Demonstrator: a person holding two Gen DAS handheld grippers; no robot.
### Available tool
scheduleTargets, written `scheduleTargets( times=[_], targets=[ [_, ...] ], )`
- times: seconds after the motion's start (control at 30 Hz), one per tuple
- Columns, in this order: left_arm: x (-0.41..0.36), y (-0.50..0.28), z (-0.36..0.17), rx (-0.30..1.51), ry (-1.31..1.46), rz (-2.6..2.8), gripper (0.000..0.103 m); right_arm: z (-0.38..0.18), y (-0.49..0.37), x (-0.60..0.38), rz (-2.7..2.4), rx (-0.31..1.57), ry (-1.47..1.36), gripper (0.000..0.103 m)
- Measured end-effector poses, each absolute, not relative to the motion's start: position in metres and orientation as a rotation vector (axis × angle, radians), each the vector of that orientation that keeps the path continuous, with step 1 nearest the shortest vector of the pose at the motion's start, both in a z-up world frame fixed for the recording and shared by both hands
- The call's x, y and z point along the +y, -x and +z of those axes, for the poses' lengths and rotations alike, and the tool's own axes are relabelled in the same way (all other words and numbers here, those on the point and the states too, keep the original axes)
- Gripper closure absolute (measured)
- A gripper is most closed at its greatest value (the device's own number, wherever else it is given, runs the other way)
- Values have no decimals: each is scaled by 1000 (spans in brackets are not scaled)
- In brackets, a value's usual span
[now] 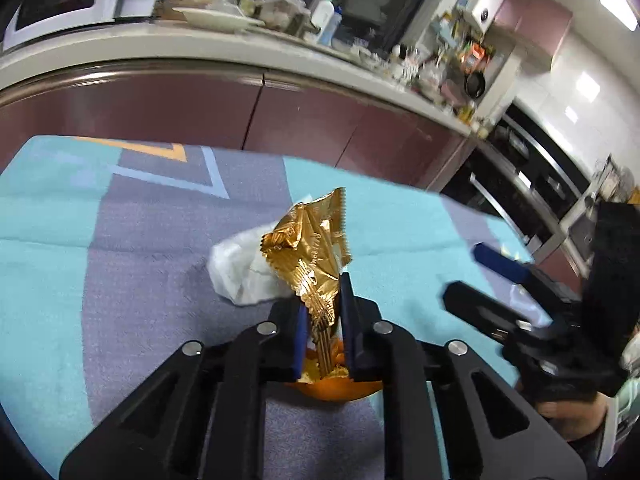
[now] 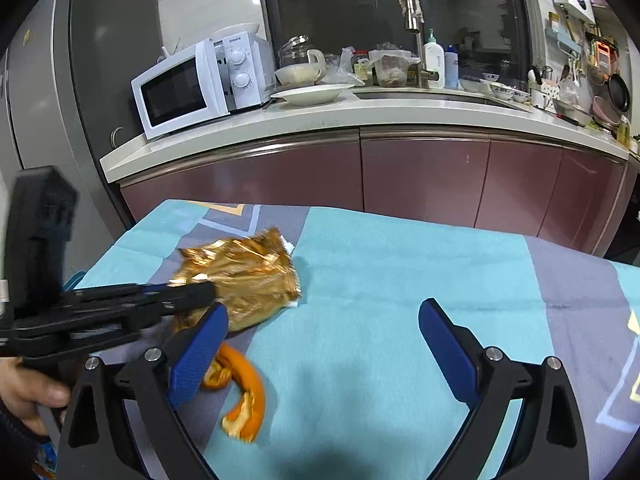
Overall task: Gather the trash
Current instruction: 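Grasp the gold foil wrapper with the left tool while the right tool grasps the white tissue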
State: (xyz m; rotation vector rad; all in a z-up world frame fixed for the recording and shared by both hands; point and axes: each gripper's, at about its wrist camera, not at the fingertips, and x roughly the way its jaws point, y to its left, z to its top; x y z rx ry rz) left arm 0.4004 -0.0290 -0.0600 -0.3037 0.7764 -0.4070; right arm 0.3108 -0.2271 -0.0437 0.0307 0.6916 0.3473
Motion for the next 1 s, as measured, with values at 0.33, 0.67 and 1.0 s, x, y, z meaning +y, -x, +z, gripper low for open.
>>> scheduleTargets(
  times=[0.33,0.67,1.0],
  targets=[
    [29,-368,-19,647,297,-305,90,-64,-377,-186,477,852,-4,19],
    [76,-334,-14,640,280,-241,90,-81,-395,-155,560,960,27,62],
    [109,-290,2,580,288,-192,90,-50,-372,-149,603,887,-27,98]
  ],
)
